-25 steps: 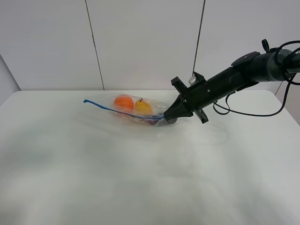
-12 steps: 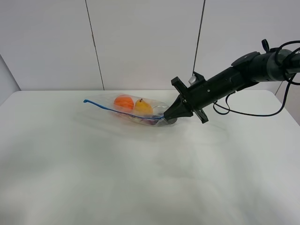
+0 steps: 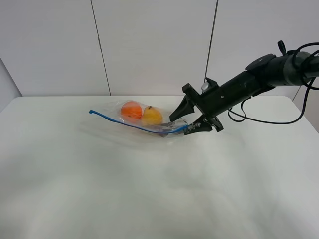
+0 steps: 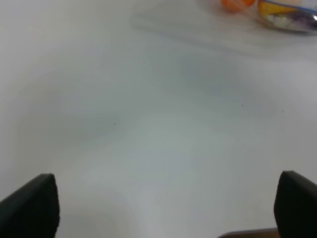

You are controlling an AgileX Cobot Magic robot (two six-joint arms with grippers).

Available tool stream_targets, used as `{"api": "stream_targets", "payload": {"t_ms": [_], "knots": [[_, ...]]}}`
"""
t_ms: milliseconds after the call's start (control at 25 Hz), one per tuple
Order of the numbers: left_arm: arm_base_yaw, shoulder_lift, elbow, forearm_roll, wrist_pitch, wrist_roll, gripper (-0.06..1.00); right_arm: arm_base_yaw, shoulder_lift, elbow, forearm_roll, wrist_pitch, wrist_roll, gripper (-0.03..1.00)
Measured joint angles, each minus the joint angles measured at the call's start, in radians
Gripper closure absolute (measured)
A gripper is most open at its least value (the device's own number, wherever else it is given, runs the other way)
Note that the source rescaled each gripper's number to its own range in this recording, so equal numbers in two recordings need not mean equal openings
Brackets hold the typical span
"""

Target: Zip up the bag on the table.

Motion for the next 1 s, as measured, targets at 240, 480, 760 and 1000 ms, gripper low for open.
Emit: {"api": "stream_targets", "payload": {"t_ms": [240, 480, 760, 1000], "knots": [[0.000, 0.000, 0.000, 0.000, 0.000, 0.000, -0.06, 0.001, -0.006, -0.220, -0.484, 0.050, 0.235, -0.03], [0.000, 0.000, 0.000, 0.000, 0.000, 0.000, -0.06, -0.027, -0.008, -0.373, -0.861, 0.100, 0.354, -0.03], [0.000, 0.000, 0.000, 0.000, 0.000, 0.000, -0.06, -0.164, -0.008, -0.395, -0.891, 0.102, 0.350, -0.03], [0.000, 0.000, 0.000, 0.000, 0.000, 0.000, -0.06, -0.185, -0.050, -0.382, -0.856, 0.102, 0.348, -0.03]]}}
